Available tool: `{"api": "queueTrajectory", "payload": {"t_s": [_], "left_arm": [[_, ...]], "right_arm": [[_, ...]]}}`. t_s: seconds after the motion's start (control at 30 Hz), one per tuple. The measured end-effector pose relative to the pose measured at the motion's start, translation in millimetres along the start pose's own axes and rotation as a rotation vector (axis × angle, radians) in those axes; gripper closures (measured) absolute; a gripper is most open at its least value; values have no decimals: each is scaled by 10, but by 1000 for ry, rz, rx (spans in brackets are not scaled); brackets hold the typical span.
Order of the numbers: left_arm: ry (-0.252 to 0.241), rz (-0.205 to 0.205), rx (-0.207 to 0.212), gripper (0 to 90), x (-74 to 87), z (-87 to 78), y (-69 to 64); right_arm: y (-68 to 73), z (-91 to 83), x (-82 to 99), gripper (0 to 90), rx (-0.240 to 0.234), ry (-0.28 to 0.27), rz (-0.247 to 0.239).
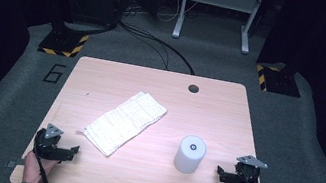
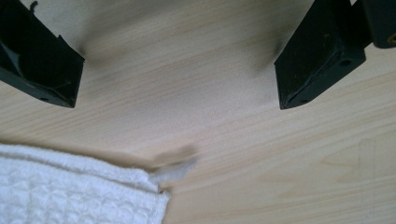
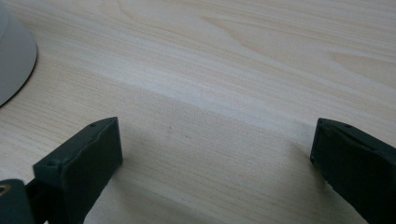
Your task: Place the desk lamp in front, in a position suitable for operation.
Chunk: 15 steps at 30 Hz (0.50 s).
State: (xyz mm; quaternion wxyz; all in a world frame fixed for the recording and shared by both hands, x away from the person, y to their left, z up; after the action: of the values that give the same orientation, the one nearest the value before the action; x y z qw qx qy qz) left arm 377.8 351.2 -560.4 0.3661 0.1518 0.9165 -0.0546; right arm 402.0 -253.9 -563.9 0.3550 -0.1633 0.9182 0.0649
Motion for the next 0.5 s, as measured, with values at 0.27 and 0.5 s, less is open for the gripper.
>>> {"api": "queueTrajectory", "payload": {"t_s": [0.27, 0.5], "left_arm": [[-26, 38, 55, 2, -299, -102, -116], [-65, 58, 100, 1, -577, -109, -222]], "right_arm": [[2, 0, 0, 20, 1, -1, 0], [1, 0, -1, 20, 1, -1, -1]]}}
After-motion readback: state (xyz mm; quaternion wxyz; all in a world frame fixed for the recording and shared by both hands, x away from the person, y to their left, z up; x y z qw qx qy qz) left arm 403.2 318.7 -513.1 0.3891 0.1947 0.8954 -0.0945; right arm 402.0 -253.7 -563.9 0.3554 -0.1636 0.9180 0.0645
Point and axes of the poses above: each handheld gripper's, and its own axes: z roughly forward along the jaws, x roughly out of its underside, y roughly to its left, the point moved 5 cm from there along z, roughly forward along the jaws, and after that the axes turned 4 degrees about y, right-handed, at the moved point
